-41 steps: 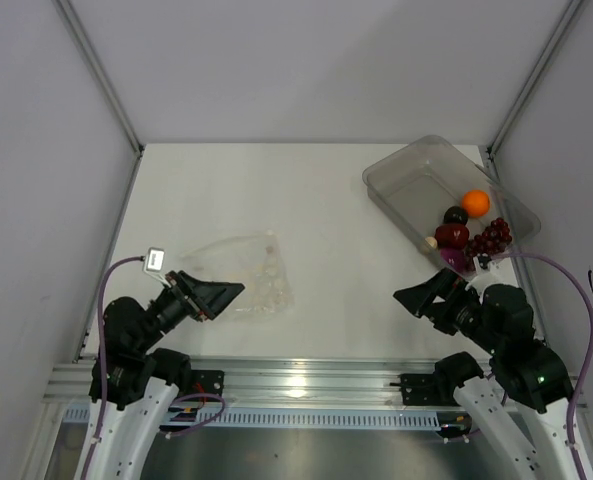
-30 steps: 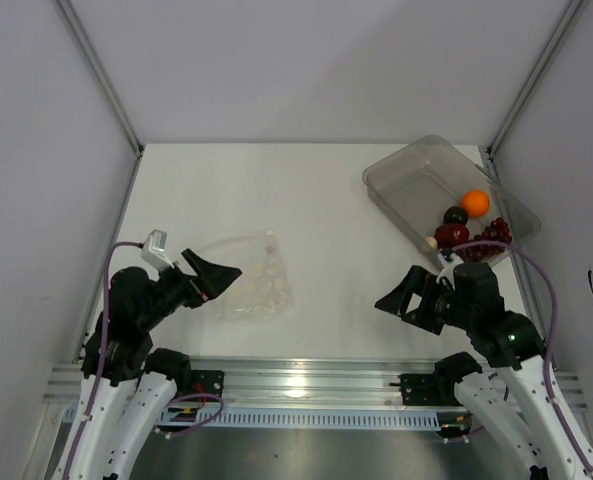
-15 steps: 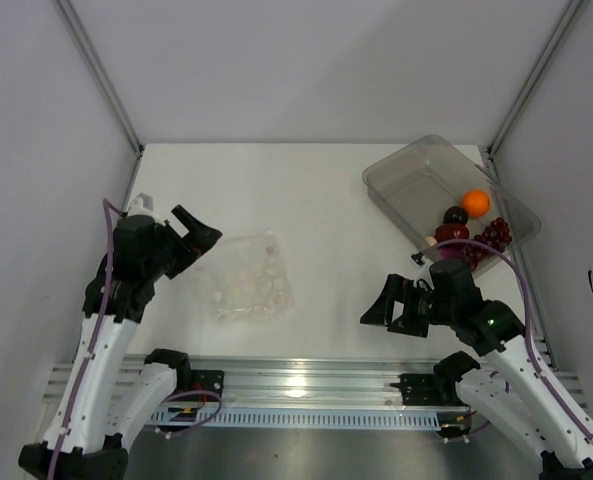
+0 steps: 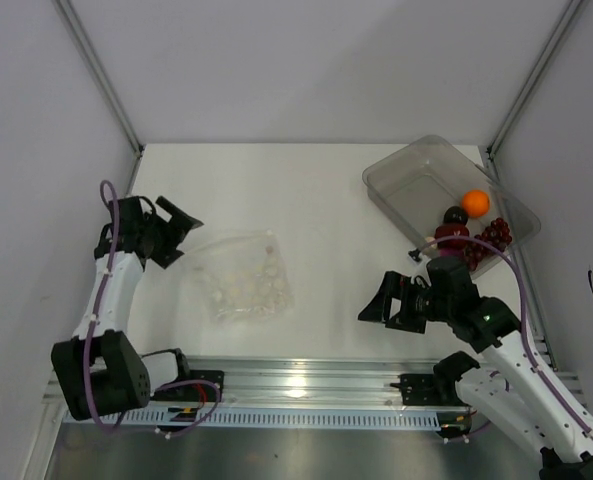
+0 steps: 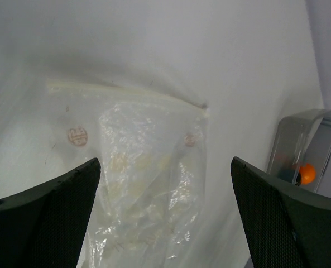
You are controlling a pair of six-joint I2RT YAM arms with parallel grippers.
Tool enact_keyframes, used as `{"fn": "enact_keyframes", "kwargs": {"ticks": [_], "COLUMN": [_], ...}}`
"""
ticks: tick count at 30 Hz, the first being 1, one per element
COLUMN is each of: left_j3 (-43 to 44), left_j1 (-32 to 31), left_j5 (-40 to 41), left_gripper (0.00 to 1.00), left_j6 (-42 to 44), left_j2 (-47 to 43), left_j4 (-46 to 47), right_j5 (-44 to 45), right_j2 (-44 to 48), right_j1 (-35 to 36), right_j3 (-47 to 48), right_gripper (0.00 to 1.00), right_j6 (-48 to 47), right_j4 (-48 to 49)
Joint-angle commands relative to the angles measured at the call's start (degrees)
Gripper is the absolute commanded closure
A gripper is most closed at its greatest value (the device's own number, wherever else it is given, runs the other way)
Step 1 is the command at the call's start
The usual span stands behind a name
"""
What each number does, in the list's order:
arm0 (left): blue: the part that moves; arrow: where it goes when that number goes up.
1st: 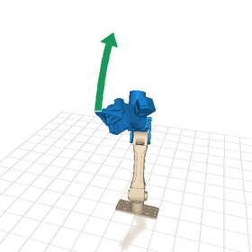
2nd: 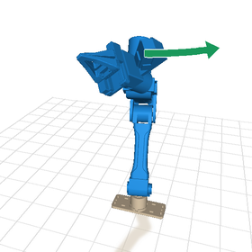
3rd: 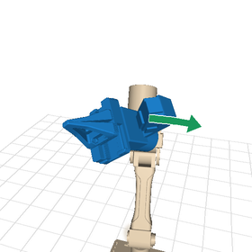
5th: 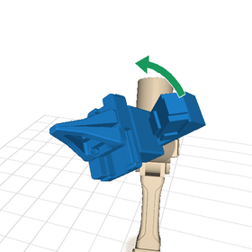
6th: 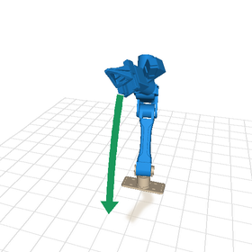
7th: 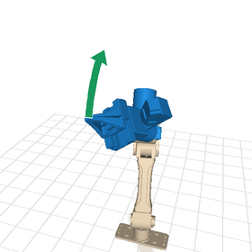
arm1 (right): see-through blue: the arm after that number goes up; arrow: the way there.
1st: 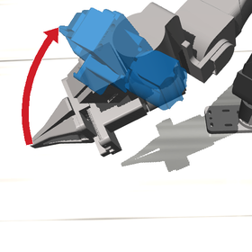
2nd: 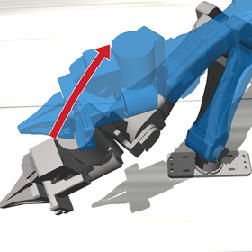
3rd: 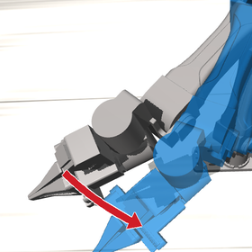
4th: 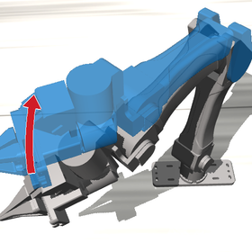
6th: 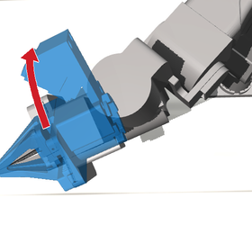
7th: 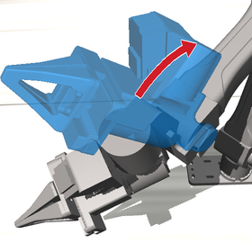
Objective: Place the food in the zip-top bag and seal the zipper
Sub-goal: Pick up the zipper food storage bag at the center of the board.
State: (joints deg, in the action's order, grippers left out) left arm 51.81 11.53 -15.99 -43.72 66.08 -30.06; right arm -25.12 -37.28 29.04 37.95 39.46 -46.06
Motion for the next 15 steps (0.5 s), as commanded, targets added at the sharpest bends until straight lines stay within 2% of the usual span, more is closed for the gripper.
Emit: {"fn": "enact_keyframes", "kwargs": {"ticks": [1, 6, 15], "left_j3": [-5.57, -7.52, -7.69], "left_j1": [0.95, 0.95, 2.97], "left_j5": [-5.73, -1.52, 6.84], "left_gripper": [0.01, 0.01, 0.0], "left_j6": [-4.26, -6.55, -7.16], "left_j2": [3.42, 6.16, 5.29], "left_j4": [4.3, 4.84, 2.73], "right_j5": [1.48, 2.89, 4.21], "right_j2": [1.41, 2.82, 4.58], "right_j1": [0.23, 0.23, 0.23], "right_j3": [2.82, 3.79, 3.79], "right_gripper": [0.0, 0.01, 0.01], "right_j6": [0.53, 1.76, 2.99], "right_j4": [-0.69, -2.54, -3.68]}}
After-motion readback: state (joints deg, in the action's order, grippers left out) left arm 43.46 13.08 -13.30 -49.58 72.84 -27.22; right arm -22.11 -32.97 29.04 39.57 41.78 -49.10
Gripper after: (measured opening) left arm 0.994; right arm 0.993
